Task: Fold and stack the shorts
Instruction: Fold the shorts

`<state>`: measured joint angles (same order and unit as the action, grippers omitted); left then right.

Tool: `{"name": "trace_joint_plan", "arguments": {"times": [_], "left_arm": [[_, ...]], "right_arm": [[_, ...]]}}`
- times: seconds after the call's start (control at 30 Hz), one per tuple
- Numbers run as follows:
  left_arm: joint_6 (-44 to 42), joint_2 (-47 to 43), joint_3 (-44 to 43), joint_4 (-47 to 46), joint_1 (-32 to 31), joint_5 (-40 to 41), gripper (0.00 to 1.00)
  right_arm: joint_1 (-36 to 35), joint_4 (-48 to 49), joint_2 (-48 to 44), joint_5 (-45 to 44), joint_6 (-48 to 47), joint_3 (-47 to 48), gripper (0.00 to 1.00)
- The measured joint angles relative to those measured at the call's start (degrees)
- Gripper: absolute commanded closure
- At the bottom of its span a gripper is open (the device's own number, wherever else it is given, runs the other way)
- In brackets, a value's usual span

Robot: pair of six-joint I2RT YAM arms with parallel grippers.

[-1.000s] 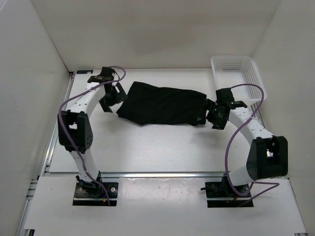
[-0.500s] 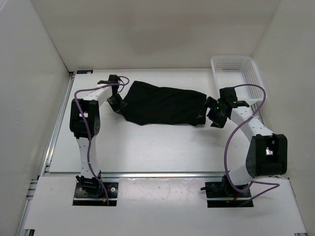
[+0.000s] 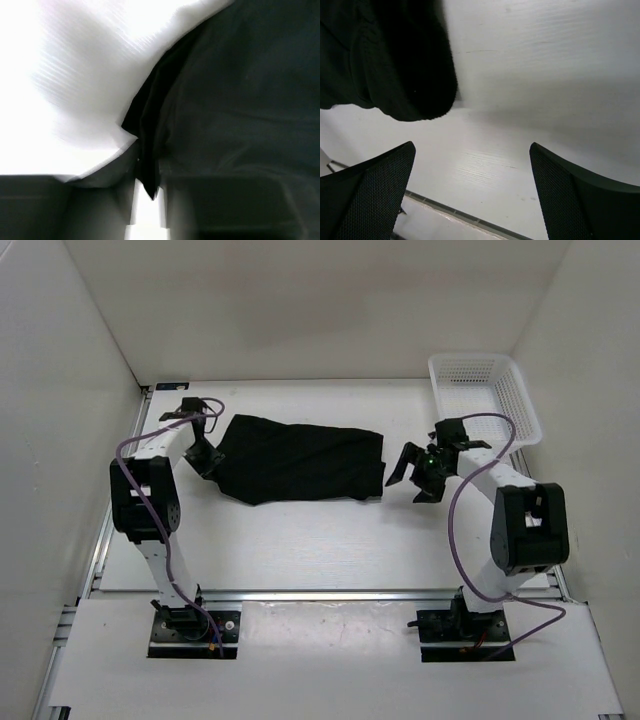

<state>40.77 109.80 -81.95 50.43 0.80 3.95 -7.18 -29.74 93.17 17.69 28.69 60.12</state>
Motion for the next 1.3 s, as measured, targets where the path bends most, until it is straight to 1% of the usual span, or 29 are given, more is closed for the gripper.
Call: {"name": "trace_joint_plan", "arguments": {"times": [0.03,0.07,0.1,0.13,0.23,0.27,0.3,0.37,0.43,0.47,0.5,0.57,0.7,0.8,0.83,0.93,0.97,1.07,1.1,1.17,1.27,1.3], "left_arm": [[-0.22,0.02,0.09,0.0,-0.2,0.02,0.26],[-0.66,0.02,0.24,0.11,-0.35,-0.04,0.13],[-0.81,0.02,0.31,0.2,-0.52,-0.11,0.04],[-0.87,0.02,0.42,0.13,-0.61,-0.11,0.0],[-1.14,-0.07,0.66,0.37,-0.85,-0.22,0.0],[-1.31,-0.26,0.72,0.44,-0.85,-0.17,0.02],[-1.38,-0.52,0.76,0.59,-0.85,-0.15,0.02],[-1.51,-1.57,0.79,1.18,-0.85,-0.07,0.03],[-1.84,-2.73,0.59,1.99,-0.85,0.09,0.04],[-1.97,-3.37,0.44,2.32,-0.85,0.15,0.04],[-2.01,-3.89,0.15,2.73,-0.85,0.17,0.04],[-2.14,-4.74,-0.7,3.34,-0.85,0.2,0.05],[-2.47,-5.44,-2.43,4.07,-0.85,0.28,0.05],[-2.62,-5.44,-2.86,4.59,-0.85,0.74,0.05],[-2.62,-5.44,-2.86,4.83,-0.85,0.92,0.05],[-2.67,-5.44,-2.86,5.46,-0.85,1.42,0.05],[-2.69,-5.44,-2.86,5.57,-0.85,1.53,0.05],[-2.75,-5.44,-2.86,5.92,-0.85,1.66,0.06],[-2.8,-5.44,-2.86,6.08,-0.85,1.68,0.06],[-2.82,-5.44,-2.86,6.16,-0.85,1.68,0.06],[-2.84,-5.44,-2.86,6.38,-0.85,1.73,0.06],[-2.84,-5.44,-2.86,6.45,-0.85,1.88,0.06]], "right_arm": [[-0.63,0.26,1.4,0.85,0.0,0.63,0.0],[-1.22,0.66,2.67,1.57,0.13,1.29,0.0],[-1.81,1.29,3.78,2.32,0.74,1.9,0.0],[-2.34,2.05,4.68,3.04,1.36,2.36,0.0],[-2.82,4.92,6.45,4.35,4.79,2.78,0.0],[-2.8,5.77,6.8,4.57,6.08,2.78,0.0],[-2.71,6.6,7.13,4.66,7.65,2.78,0.03],[-2.69,8.04,7.67,4.76,10.12,2.78,0.11],[-3.04,8.76,7.76,4.09,11.34,2.78,0.17],[-3.34,8.57,7.76,2.8,11.37,3.02,0.25],[-3.85,7.78,7.78,0.98,11.1,3.76,0.27],[-5.09,5.18,8.7,-2.03,9.73,7.32,0.3],[-6.67,4.09,14.01,-5.97,6.78,18.38,0.3],[-6.71,3.91,18.75,-7.52,4.98,24.26,0.3],[-6.69,3.5,20.5,-7.8,4.44,25.9,0.32],[-6.69,2.86,25.66,-8.39,3.1,29.29,0.44],[-6.73,2.8,26.77,-8.44,2.69,29.46,0.51],[-7.06,2.58,28.44,-8.28,1.86,29.46,0.63],[-7.21,2.64,28.46,-8.15,1.73,29.46,0.72],[-7.63,2.73,28.46,-8.15,1.01,29.94,0.73],[-8.26,2.86,28.46,-9.09,0.68,30.23,0.58],[-8.52,2.82,28.46,-9.68,0.48,30.23,0.56]]}}
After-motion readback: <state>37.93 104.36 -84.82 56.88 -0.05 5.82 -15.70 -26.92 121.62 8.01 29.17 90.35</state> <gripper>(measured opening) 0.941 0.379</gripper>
